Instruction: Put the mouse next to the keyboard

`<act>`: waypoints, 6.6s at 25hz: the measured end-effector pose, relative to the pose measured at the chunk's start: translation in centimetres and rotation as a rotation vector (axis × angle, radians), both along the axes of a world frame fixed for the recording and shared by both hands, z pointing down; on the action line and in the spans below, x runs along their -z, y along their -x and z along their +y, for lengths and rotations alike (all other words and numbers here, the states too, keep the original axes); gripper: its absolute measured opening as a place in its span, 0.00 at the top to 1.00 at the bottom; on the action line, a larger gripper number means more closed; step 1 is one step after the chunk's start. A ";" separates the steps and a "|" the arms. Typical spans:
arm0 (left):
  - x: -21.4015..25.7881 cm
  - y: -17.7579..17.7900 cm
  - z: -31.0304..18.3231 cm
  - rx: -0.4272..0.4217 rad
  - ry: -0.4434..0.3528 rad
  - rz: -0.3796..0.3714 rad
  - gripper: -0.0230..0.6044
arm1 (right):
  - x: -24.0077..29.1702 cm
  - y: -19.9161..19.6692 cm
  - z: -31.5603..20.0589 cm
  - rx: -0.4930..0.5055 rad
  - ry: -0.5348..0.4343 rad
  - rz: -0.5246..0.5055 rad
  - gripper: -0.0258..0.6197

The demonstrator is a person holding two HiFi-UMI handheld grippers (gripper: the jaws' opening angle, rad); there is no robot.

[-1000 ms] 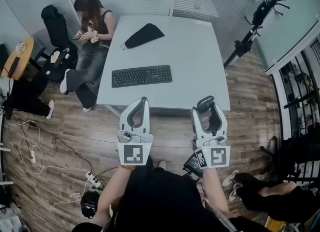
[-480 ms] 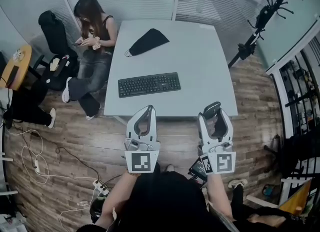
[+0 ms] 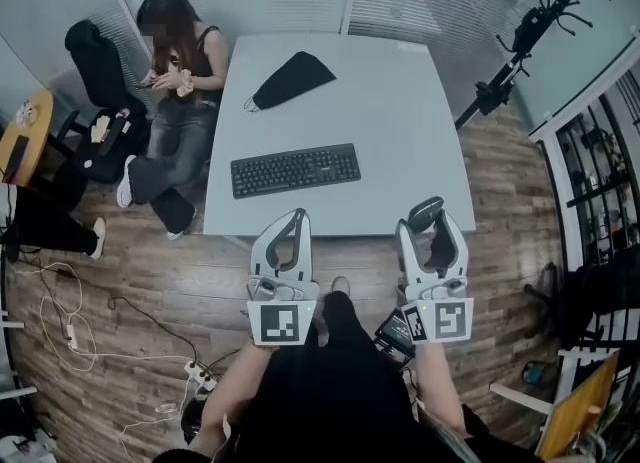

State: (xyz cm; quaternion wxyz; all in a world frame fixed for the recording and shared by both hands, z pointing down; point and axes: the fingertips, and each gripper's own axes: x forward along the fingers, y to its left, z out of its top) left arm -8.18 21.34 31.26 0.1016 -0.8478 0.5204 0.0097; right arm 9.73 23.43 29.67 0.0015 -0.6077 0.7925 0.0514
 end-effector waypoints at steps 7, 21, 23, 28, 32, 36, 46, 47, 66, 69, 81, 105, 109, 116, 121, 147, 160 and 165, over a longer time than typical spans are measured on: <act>0.2 -2.4 -3.6 0.077 0.016 0.136 0.96 | -0.9 -3.4 -4.9 0.040 0.005 -0.025 0.55; -0.6 -4.1 -9.8 0.174 0.041 0.110 0.96 | -2.5 -7.1 -13.4 0.118 0.032 -0.055 0.55; -1.0 -3.6 -11.0 0.169 0.047 0.115 0.96 | -2.5 -6.8 -14.4 0.106 0.028 -0.043 0.55; -0.9 -2.3 -14.2 0.137 0.034 0.126 0.96 | -2.4 -6.1 -16.9 0.058 0.030 -0.014 0.55; -1.1 -1.6 -16.1 0.058 0.037 0.070 0.96 | -2.1 -5.5 -18.1 -0.002 0.038 0.014 0.55; -0.9 -0.1 -18.1 0.029 0.033 0.111 0.96 | -2.2 -4.3 -19.9 -0.034 0.039 0.028 0.55; -1.8 1.3 -21.2 0.083 0.063 0.124 0.96 | -3.3 -4.5 -24.7 -0.021 0.078 0.062 0.55; -1.9 1.4 -21.5 0.091 0.067 0.125 0.96 | -3.5 -4.8 -25.2 -0.020 0.083 0.062 0.55; -2.4 0.3 -25.8 0.131 0.074 0.098 0.96 | -5.8 -7.1 -31.2 -0.014 0.135 0.053 0.55; -2.6 0.3 -26.0 0.138 0.079 0.092 0.96 | -6.9 -7.3 -31.7 -0.015 0.168 0.046 0.55; -3.3 0.3 -26.1 0.145 0.091 0.061 0.96 | -13.8 -8.4 -33.2 0.005 0.309 0.089 0.55; -4.9 0.8 -24.6 0.176 0.120 0.005 0.96 | -26.7 -8.5 -34.0 0.039 0.578 0.140 0.55; -5.3 1.0 -24.3 0.184 0.123 0.007 0.96 | -28.3 -8.3 -34.0 0.049 0.617 0.148 0.55; -6.1 1.0 -23.6 0.193 0.150 -0.024 0.96 | -31.4 -9.0 -33.8 0.056 0.676 0.177 0.55; -6.5 1.5 -23.1 0.207 0.160 -0.037 0.96 | -33.3 -9.4 -33.8 0.038 0.714 0.167 0.55; -7.8 0.5 -22.3 0.153 0.187 -0.146 0.96 | -41.5 -11.4 -32.7 -0.018 0.888 0.181 0.55; -7.8 -0.6 -22.2 0.128 0.175 -0.212 0.96 | -45.4 -11.6 -32.3 -0.030 0.983 0.182 0.55; -7.9 -0.7 -22.1 0.128 0.172 -0.216 0.96 | -47.0 -11.8 -31.5 -0.034 1.040 0.190 0.55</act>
